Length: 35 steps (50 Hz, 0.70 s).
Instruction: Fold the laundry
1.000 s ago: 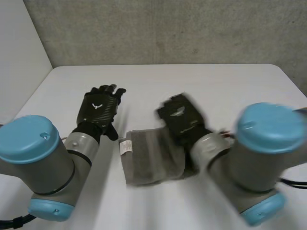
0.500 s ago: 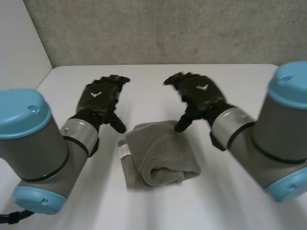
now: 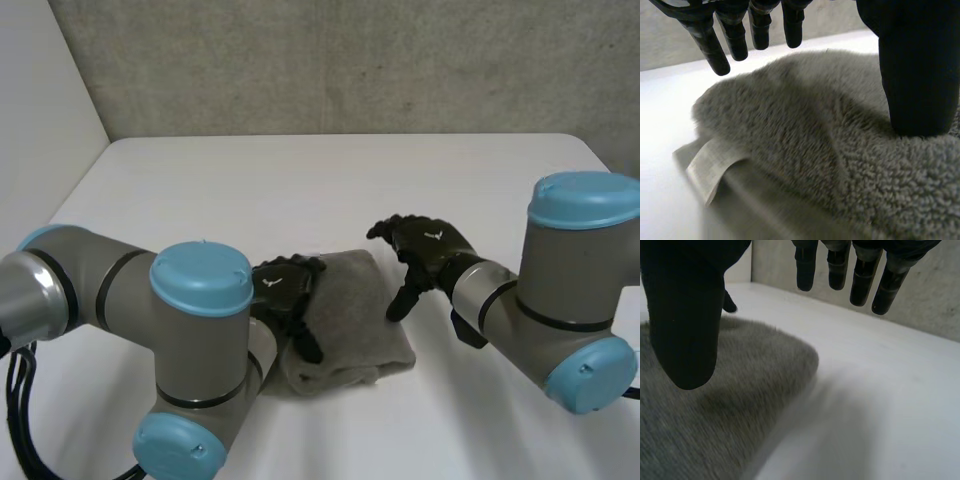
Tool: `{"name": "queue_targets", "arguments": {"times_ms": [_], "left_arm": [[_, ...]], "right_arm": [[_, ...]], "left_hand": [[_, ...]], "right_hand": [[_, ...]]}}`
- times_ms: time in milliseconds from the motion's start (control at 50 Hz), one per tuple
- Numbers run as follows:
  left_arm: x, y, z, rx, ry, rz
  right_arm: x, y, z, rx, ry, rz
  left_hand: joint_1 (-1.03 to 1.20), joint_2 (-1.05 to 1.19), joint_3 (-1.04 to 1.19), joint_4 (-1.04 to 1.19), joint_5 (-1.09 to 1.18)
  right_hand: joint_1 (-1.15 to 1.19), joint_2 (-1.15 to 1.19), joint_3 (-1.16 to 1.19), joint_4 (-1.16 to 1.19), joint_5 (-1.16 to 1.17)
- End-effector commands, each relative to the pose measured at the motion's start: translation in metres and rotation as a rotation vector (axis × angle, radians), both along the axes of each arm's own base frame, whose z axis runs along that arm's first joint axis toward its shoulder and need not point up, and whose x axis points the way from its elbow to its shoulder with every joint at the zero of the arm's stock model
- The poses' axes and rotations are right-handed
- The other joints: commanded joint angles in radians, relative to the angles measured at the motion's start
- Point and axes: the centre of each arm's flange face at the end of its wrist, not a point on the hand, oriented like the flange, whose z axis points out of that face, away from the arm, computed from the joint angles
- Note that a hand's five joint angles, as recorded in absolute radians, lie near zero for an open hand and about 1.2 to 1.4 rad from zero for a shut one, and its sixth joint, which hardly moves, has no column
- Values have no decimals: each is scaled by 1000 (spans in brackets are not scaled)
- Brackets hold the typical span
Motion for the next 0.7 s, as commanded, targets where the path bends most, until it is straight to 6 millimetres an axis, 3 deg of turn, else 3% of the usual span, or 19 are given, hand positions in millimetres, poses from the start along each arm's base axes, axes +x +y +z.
{"name": "queue_targets", "arguments": {"times_ms": [20,200,340,380,400,420,440,460,480,500,520,540,560,580,600,620,660,700], "left_arm": [[22,-8,-11,-28,-126,48],[36,-12,-16,-14,-163,73],[38,-10,-7,-29,-153,73],[36,-12,16,-78,-112,78],[36,-12,16,-78,-111,78],[35,-13,34,-120,-76,78],[35,-13,34,-121,-76,78],[33,-15,63,-189,-19,81],[32,-17,100,-265,48,86],[32,-17,101,-266,49,86],[32,-16,126,-308,84,91],[35,-16,150,-331,105,100],[35,-16,150,-331,106,100],[44,-17,174,-340,123,128],[53,-19,190,-340,125,152],[53,-19,190,-340,125,153],[64,-23,202,-329,122,188],[80,-21,218,-288,126,231]], "right_arm": [[5,4,-16,27,33,24],[24,27,-42,83,63,107],[27,26,-46,81,81,107],[27,23,-29,36,63,99],[28,21,-10,-7,36,96],[27,19,9,-51,11,87],[27,19,9,-51,11,87],[26,19,35,-109,-24,74],[26,19,35,-110,-24,74],[22,17,64,-174,-56,42],[22,17,64,-175,-57,42],[14,14,92,-234,-76,-17],[-3,8,122,-294,-81,-124],[-4,8,122,-295,-81,-125],[-17,4,138,-324,-77,-203],[-17,4,138,-324,-77,-204],[-39,0,166,-380,-74,-316],[-48,-1,176,-408,-70,-347]], "left_hand": [[-9,9,9,7,-32],[-9,9,9,7,-32],[-9,9,9,7,-32],[-9,9,9,7,-32],[-9,9,9,7,-32],[-9,9,9,7,-32],[-9,9,9,7,-32],[-6,13,12,11,-29],[3,21,21,20,-20],[3,21,21,20,-20],[6,24,24,23,-17],[6,24,24,23,-17],[6,24,24,23,-17],[6,24,24,23,-17],[6,24,24,23,-17],[6,24,24,23,-17],[6,24,24,23,-17],[6,24,24,23,-17]], "right_hand": [[-35,-52,-38,-56,-57],[-35,-52,-38,-56,-57],[-35,-52,-38,-56,-57],[-35,-52,-38,-56,-57],[-35,-52,-38,-56,-57],[-35,-52,-38,-56,-57],[-35,-52,-38,-56,-57],[-35,-52,-38,-56,-57],[-35,-52,-38,-56,-57],[-35,-52,-38,-56,-57],[-35,-52,-38,-56,-57],[-35,-52,-38,-56,-57],[-35,-52,-38,-56,-57],[-35,-52,-38,-56,-57],[-35,-52,-38,-56,-57],[-35,-52,-38,-56,-57],[-35,-52,-38,-56,-57],[-35,-52,-38,-56,-57]]}}
